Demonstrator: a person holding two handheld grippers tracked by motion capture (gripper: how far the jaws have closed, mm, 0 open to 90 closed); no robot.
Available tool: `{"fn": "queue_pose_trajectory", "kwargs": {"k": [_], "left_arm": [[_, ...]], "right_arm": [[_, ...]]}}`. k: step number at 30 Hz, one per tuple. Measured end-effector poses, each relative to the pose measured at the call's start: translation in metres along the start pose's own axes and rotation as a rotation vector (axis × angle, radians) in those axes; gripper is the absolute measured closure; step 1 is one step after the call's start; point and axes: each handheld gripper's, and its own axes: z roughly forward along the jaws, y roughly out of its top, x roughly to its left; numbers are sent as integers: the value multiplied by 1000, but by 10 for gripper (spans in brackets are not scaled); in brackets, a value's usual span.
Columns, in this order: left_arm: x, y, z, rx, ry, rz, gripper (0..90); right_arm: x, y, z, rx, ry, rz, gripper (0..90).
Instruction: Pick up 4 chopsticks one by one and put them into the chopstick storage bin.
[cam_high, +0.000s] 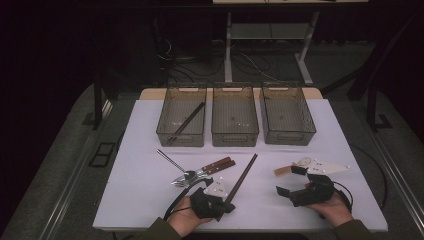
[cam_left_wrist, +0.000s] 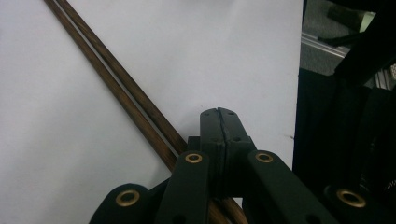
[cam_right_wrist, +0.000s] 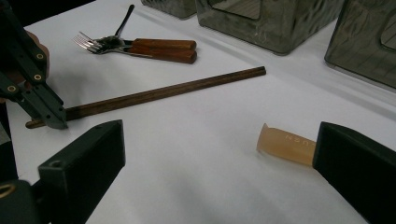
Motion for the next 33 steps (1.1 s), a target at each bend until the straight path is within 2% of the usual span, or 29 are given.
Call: {"fn": "queue_pose_trajectory", "kwargs": {"k": [10, 19, 20, 30, 31, 32, 33], "left_arm": [[1, -1, -2, 7, 14, -12, 897], [4, -2, -6, 22, 41, -12, 898], [5, -2, -8, 32, 43, -2, 898], [12, -6, -15, 32, 82, -40, 898], [13, -7, -17, 50, 85, -24, 898], [12, -7, -17, 37, 94, -46, 898], [13, -7, -18, 53, 95, -34, 898]], "right_arm": [[0, 0, -1, 0, 0, 3, 24], [0, 0, -1, -2, -1, 4, 24], [0, 0, -1, -1, -1, 3, 24], [0, 0, -2, -4, -1, 2, 24], [0, 0, -2, -4, -1, 2, 24], [0, 0, -2, -5, -1, 1, 24], [0, 0, -2, -6, -2, 1, 24]]}}
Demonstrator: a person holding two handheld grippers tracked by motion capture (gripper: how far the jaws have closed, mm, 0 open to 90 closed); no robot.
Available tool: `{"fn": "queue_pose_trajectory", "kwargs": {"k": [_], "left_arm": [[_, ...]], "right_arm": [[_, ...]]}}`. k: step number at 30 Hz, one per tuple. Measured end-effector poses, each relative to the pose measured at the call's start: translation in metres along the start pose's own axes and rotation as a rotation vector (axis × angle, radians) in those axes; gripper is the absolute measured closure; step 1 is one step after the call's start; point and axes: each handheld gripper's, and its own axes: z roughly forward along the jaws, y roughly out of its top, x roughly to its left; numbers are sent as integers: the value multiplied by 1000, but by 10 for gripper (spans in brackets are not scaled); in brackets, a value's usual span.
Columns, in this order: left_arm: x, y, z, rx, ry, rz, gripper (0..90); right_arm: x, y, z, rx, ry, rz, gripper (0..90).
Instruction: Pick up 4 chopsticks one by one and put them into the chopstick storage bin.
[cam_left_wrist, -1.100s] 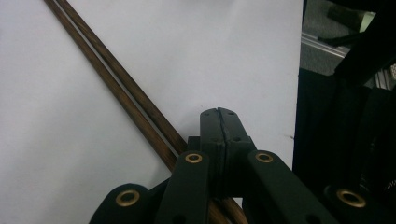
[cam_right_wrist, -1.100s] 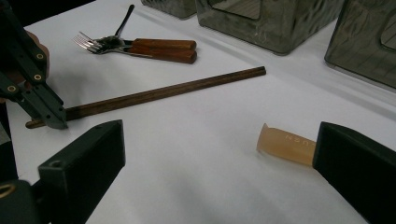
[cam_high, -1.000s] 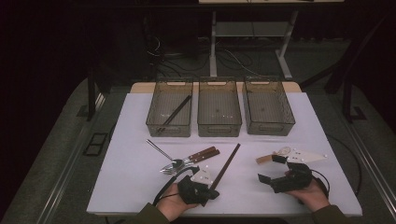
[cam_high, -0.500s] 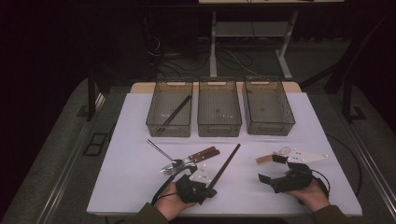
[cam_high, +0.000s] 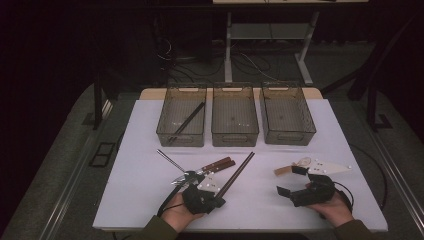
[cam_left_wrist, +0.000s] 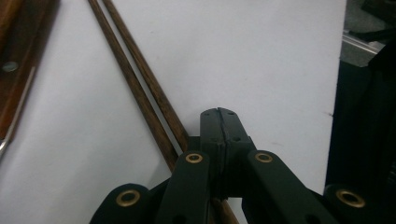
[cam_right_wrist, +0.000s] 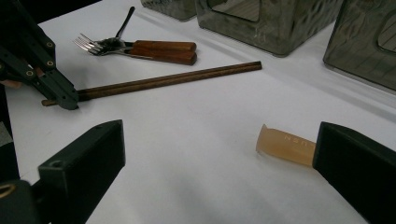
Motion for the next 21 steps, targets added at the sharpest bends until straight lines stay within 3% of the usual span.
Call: {"fn": "queue_pose_trajectory", "kwargs": {"k": [3, 5, 9, 10, 13, 15, 21], "left_arm": [[2, -1, -2, 6, 14, -5, 898], [1, -2, -2, -11, 21, -33, 898], [5, -3, -5, 11, 37, -10, 898], [4, -3, -4, -8, 44, -39, 898], [8, -4, -7, 12, 49, -8, 898], [8, -5, -8, 14, 53, -28, 898], [12, -7, -11, 21, 56, -28, 898]], "right_arm": [[0, 0, 0, 0, -1, -1, 24], [0, 0, 0, -1, -1, -1, 24], [0, 0, 0, 0, -2, 1, 24], [0, 0, -1, -1, -1, 2, 24], [0, 0, -1, -2, -1, 1, 24], [0, 0, -1, -2, -1, 2, 24], [0, 0, -1, -4, -1, 3, 24]]}}
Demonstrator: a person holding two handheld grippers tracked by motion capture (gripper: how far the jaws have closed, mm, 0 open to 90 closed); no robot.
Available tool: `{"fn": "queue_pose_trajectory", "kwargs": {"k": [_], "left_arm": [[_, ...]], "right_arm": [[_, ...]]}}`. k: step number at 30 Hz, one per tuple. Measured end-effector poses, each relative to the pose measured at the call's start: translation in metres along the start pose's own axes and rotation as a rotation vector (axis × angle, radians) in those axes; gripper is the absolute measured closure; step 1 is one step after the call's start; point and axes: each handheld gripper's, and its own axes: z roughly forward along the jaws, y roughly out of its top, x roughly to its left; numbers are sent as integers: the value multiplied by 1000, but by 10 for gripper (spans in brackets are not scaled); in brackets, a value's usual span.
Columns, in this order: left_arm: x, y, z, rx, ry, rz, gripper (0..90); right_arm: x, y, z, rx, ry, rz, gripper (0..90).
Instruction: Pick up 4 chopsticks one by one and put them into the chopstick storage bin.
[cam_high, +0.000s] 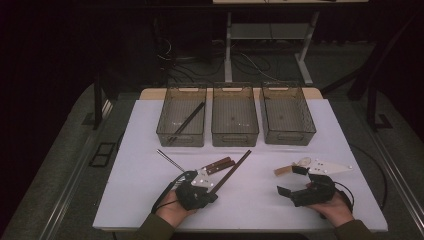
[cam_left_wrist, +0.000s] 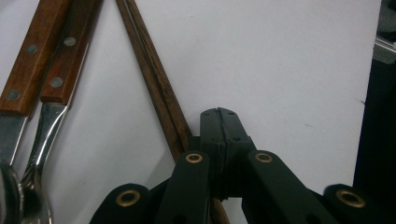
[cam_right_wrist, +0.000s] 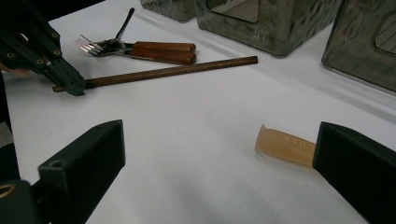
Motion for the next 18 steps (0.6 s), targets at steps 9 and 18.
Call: {"fn": "queue_pose_trajectory", "kwargs": {"k": [9, 18], "left_arm": [[6, -4, -5, 4, 3, -35, 898], [10, -6, -7, 4, -3, -46, 896]], "right_arm": [[0, 0, -1, -2, 0, -2, 24], [0, 0, 0, -2, 0, -3, 24]]}}
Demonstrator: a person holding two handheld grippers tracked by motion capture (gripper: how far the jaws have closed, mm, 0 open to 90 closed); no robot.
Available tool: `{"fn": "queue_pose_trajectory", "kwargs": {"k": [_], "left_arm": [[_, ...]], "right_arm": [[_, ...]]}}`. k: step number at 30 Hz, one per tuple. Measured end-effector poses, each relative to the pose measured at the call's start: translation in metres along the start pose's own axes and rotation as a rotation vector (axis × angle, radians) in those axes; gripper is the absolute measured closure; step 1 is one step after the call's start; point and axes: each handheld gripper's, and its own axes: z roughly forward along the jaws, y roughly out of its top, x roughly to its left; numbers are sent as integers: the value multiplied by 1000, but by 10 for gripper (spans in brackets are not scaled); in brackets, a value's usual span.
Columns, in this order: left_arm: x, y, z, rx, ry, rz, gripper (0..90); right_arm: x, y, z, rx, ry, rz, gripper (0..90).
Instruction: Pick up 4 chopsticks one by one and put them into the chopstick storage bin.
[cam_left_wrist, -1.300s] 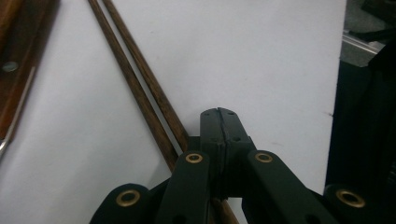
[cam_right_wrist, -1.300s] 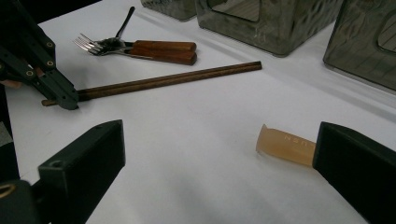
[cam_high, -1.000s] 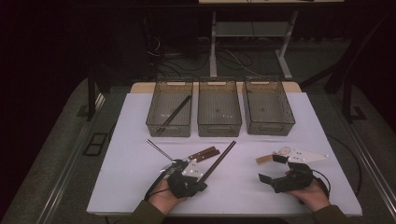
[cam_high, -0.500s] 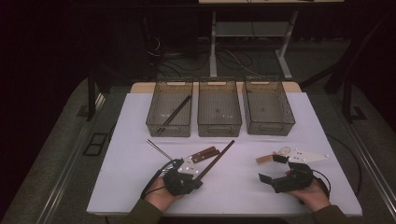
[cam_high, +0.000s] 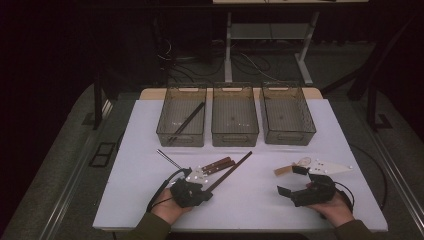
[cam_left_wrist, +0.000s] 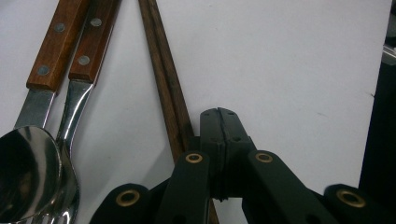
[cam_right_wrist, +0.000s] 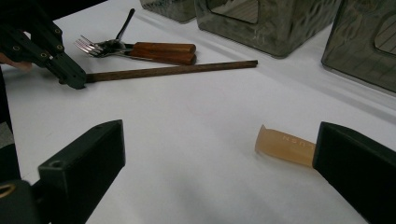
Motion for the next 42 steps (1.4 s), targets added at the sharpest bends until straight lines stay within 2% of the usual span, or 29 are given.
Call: {"fn": "queue_pose_trajectory", "kwargs": {"k": [5, 8, 12, 15, 20, 26, 27, 34, 39, 40, 42], "left_arm": [[2, 2, -6, -52, 8, 2, 865], [4, 5, -8, -96, 23, -30, 806], [10, 8, -7, -113, 62, -46, 720], [14, 12, -4, -131, 80, -66, 708], [21, 16, 5, -119, 92, -72, 718], [18, 18, 12, -102, 94, -68, 734], [18, 18, 13, -93, 98, -57, 738], [20, 17, 14, -90, 97, -68, 766], [20, 17, 14, -91, 95, -62, 768], [19, 17, 15, -91, 91, -77, 767], [19, 17, 17, -85, 92, -75, 765]], "right_arm": [[0, 0, 0, 3, 1, 1, 24], [0, 0, 1, 7, 0, 0, 24], [0, 0, 2, 10, 1, 0, 24], [0, 0, 2, 12, 1, 1, 24], [0, 0, 2, 12, 0, -1, 24], [0, 0, 2, 13, 0, -2, 24], [0, 0, 3, 13, 0, -3, 24], [0, 0, 3, 14, 1, -2, 24], [0, 0, 3, 12, 1, -3, 24], [0, 0, 3, 13, 1, -3, 24], [0, 0, 3, 13, 1, -3, 24]]}}
